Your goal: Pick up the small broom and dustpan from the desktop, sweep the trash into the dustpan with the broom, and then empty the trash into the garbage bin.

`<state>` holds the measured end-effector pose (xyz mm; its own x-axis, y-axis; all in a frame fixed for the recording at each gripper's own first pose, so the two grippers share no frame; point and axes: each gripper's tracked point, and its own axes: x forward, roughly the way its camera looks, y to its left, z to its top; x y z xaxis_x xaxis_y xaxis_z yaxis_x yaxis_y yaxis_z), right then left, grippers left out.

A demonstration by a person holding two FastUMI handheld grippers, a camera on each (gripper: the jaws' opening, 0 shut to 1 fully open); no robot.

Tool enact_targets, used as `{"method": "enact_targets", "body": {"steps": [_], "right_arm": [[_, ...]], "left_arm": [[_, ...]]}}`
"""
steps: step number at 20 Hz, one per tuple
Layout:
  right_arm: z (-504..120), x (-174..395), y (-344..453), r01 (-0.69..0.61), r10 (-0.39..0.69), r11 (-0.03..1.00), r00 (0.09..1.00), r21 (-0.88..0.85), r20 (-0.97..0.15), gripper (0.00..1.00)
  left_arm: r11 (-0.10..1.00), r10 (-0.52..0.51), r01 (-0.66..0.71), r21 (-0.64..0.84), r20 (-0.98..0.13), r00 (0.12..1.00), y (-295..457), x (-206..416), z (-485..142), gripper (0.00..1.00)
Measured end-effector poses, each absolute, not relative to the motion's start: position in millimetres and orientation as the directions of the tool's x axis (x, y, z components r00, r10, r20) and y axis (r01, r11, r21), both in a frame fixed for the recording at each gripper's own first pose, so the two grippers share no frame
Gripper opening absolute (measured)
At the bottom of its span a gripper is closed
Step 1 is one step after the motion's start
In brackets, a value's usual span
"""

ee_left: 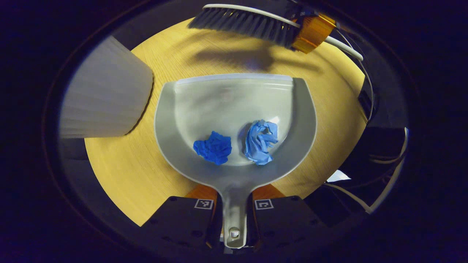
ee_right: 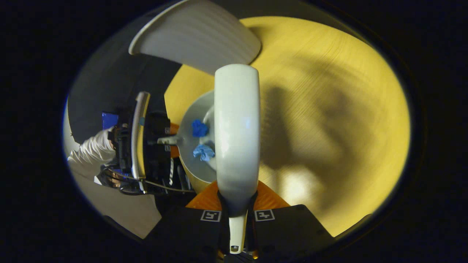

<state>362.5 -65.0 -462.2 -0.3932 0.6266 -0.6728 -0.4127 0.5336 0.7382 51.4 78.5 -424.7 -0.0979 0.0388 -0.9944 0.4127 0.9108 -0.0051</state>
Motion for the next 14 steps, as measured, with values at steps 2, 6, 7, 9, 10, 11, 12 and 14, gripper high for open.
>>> {"method": "enact_targets", "body": {"steps": [2,6,7,9,10,11,12,14], "right_arm": [[-448.2,377.3,-69.5,-0.385,0.726,0.517,-0.276,0.765,-0.63,0.18],[-411.5,401.9,-90.7,-0.352,0.864,0.45,-0.061,0.821,-0.5,0.18],[-409.4,409.9,-97.6,-0.356,0.882,0.437,-0.01,0.826,-0.471,0.18],[-408.3,415.1,-103.5,-0.348,0.91,0.409,0.083,0.844,-0.407,0.17],[-412.0,413.2,-100.6,-0.348,0.917,0.399,0.13,0.848,-0.378,0.18],[-418.0,410.9,-95.9,-0.347,0.921,0.39,0.159,0.853,-0.356,0.18],[-421.9,409.0,-90.2,-0.356,0.918,0.395,0.196,0.847,-0.346,0.17],[-434.5,405.4,-76.3,-0.356,0.918,0.387,0.24,0.851,-0.317,0.18]], "left_arm": [[0.93,0.001,0.368,-0.004,-1.0,-0.015,70.3,55.6,-407.6,0.24],[0.976,-0.063,0.216,-0.023,-0.981,0.182,67.7,77.1,-363.4,0.24],[0.981,-0.063,0.193,-0.017,-0.97,0.234,71.4,87.3,-348.0,0.24],[0.984,-0.034,0.175,0.026,-0.942,0.335,74.7,106.7,-315.4,0.24],[0.985,-0.018,0.167,0.05,-0.923,0.385,73.9,114.4,-301.5,0.26],[0.985,-0.008,0.158,0.063,-0.911,0.413,76.0,118.3,-296.0,0.24],[0.986,0.012,0.145,0.082,-0.901,0.433,83.1,134.8,-283.0,0.24],[0.98,0.103,0.102,0.168,-0.88,0.464,117.8,161.9,-265.9,0.24]]}}
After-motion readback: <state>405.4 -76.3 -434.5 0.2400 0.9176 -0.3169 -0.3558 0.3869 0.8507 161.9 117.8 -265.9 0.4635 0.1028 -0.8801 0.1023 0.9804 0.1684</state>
